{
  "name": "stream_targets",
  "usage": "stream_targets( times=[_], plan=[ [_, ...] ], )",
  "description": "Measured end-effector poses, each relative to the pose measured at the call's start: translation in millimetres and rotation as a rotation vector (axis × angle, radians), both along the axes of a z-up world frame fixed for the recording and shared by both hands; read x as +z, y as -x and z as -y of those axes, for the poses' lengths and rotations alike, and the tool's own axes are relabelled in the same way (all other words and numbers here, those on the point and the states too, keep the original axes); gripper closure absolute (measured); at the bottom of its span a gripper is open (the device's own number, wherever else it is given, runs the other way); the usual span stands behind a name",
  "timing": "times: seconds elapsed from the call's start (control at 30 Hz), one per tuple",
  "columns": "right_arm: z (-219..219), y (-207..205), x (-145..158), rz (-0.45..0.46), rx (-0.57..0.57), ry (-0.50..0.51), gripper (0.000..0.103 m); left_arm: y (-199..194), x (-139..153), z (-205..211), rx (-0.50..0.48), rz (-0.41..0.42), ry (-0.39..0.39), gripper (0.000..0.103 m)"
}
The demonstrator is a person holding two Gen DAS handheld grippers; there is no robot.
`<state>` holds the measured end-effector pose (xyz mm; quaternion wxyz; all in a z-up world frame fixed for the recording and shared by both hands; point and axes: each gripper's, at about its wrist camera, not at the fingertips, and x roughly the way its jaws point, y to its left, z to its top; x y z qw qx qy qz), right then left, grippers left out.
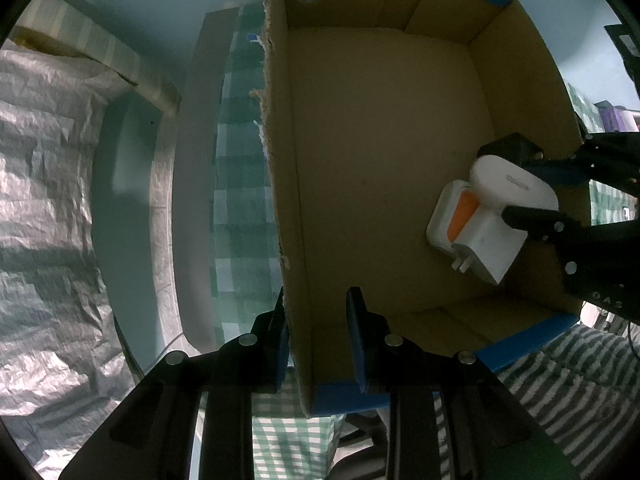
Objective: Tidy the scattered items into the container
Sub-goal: 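Lower the earbud case into the box and open the right gripper, then move the right gripper to the white hexagonal PASA charger and close on it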
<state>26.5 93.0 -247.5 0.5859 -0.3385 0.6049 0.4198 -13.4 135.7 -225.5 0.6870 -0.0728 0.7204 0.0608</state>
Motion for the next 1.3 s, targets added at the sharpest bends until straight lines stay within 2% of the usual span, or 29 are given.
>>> stream_targets(
  times=[0.27, 0.77, 1.23, 1.3],
  plan=[
    [6.7, -4.8, 18.0, 0.004, -0.029, -0.038, 0.066, 0.1, 0.3, -1.7, -0.001, 0.003, -0.001, 0.077],
    [37.9, -33.3, 64.0, 0.02, -0.16, -0.131, 0.066, 0.0, 0.9, -2.6, 0.001, 0.005, -0.002, 0.077],
    [88.5, -61.0, 97.3, 0.049, -0.288, -0.174, 0.063, -3.6, 0.3, -5.7, 0.004, 0.004, 0.001, 0.077],
    [100.5, -66.8, 99.0, 0.051, -0.316, -0.179, 0.06, -3.6, 0.5, -6.0, 0.001, 0.003, 0.0, 0.077]
  ],
)
